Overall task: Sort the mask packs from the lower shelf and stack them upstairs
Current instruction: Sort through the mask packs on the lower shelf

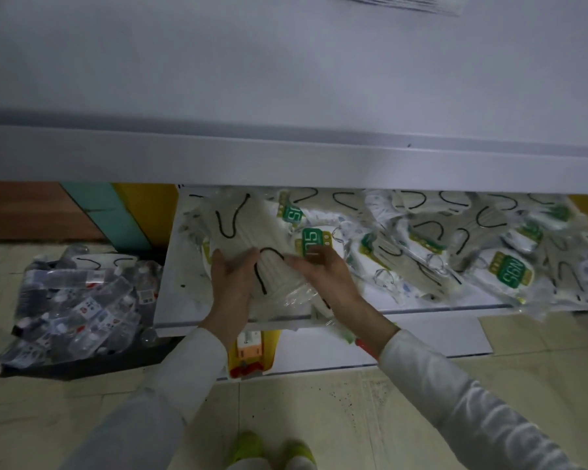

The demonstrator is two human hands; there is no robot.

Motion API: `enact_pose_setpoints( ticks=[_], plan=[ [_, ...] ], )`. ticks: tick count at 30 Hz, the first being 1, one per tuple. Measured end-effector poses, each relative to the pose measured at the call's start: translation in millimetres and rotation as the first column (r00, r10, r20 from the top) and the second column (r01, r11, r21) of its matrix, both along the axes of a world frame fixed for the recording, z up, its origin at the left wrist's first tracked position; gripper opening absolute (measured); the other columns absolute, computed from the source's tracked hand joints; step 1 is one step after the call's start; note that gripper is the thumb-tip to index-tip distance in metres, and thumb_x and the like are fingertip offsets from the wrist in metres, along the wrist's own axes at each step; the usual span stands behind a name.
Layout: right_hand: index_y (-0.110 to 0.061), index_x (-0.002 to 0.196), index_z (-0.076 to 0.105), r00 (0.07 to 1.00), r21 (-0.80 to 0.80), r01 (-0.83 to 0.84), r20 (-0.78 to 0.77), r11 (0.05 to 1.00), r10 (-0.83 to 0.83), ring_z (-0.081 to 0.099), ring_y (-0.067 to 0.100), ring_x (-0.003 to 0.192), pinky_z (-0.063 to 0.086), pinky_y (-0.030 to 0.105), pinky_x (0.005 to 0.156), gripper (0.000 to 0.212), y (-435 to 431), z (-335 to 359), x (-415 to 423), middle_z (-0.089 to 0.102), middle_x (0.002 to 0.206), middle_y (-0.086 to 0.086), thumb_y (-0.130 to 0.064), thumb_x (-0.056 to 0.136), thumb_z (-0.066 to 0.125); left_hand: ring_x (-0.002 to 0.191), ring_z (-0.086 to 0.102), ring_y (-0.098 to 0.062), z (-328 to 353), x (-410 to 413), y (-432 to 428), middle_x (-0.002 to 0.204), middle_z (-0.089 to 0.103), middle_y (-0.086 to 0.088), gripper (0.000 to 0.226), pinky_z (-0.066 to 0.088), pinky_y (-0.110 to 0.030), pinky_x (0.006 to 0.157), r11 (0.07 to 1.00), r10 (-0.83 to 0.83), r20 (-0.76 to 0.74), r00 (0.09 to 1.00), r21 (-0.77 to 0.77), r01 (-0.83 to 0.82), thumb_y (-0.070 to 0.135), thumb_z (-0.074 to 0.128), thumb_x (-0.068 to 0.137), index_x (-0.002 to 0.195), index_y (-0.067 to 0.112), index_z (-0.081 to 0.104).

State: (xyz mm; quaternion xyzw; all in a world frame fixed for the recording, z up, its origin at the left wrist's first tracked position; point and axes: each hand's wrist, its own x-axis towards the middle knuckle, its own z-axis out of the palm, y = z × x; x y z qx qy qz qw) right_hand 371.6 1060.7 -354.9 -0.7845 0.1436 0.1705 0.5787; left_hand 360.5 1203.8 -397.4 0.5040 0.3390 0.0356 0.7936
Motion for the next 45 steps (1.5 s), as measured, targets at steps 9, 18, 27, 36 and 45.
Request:
enact_pose_setpoints(
  ticks=[9,18,27,36,45],
  plan=[
    [-0.007,0.082,0.065,0.958,0.37,-0.025,0.273,0.929,-0.082,0.06,0.004,0.06,0.047,0.016,0.057,0.023,-35,60,-50,0.067,0.066,-0.009,0.015,0.08,0.06,0.088,0.068,-0.016,57,-33,14,0.093,0.072,0.0,0.042,0.058,-0.029,0.071,0.966,-0.094,0.29,0.952,-0.203,0.157,0.011,0.07,0.064,0.105,0.015,0.061],
    [-0.035,0.092,0.068,0.59,-0.184,-0.374,0.709,0.909,0.386,0.06,0.008,0.064,0.047,0.025,0.057,0.031,-85,237,-74,0.066,0.078,-0.009,-0.006,0.08,0.069,0.061,0.067,-0.008,199,-76,97,0.06,0.069,0.009,0.038,0.057,-0.032,0.07,0.766,-0.493,0.257,0.831,0.581,0.275,0.038,0.087,0.023,0.055,0.023,0.074],
    [-0.006,0.108,0.06,0.782,0.244,-0.138,0.621,0.96,-0.045,0.065,0.018,0.081,0.055,0.028,0.068,0.029,-31,281,12,0.068,0.092,0.005,0.006,0.082,0.059,0.063,0.05,0.001,310,-27,62,0.073,0.05,-0.004,0.032,0.041,-0.014,0.066,0.733,-0.307,0.497,0.812,0.667,-0.131,-0.018,0.055,0.078,0.083,0.013,0.053],
    [-0.017,0.116,0.051,0.826,0.086,-0.069,0.564,0.994,0.009,0.058,0.014,0.097,0.049,0.025,0.076,0.035,-31,266,20,0.06,0.106,-0.001,-0.004,0.083,0.057,0.095,0.053,-0.017,301,-14,59,0.107,0.059,-0.005,0.026,0.041,-0.018,0.068,0.727,-0.333,0.305,0.892,0.686,0.037,0.003,0.047,0.092,0.117,0.005,0.054],
    [-0.013,0.074,0.056,0.743,-0.224,0.133,0.668,0.965,0.053,0.049,0.013,0.065,0.037,0.022,0.057,0.016,-94,276,17,0.058,0.071,-0.001,-0.012,0.089,0.051,0.056,0.033,-0.01,317,13,20,0.063,0.037,-0.003,0.025,0.025,-0.021,0.052,0.518,-0.518,0.271,0.811,0.854,0.045,-0.003,0.045,0.087,0.067,0.011,0.044]
  ],
)
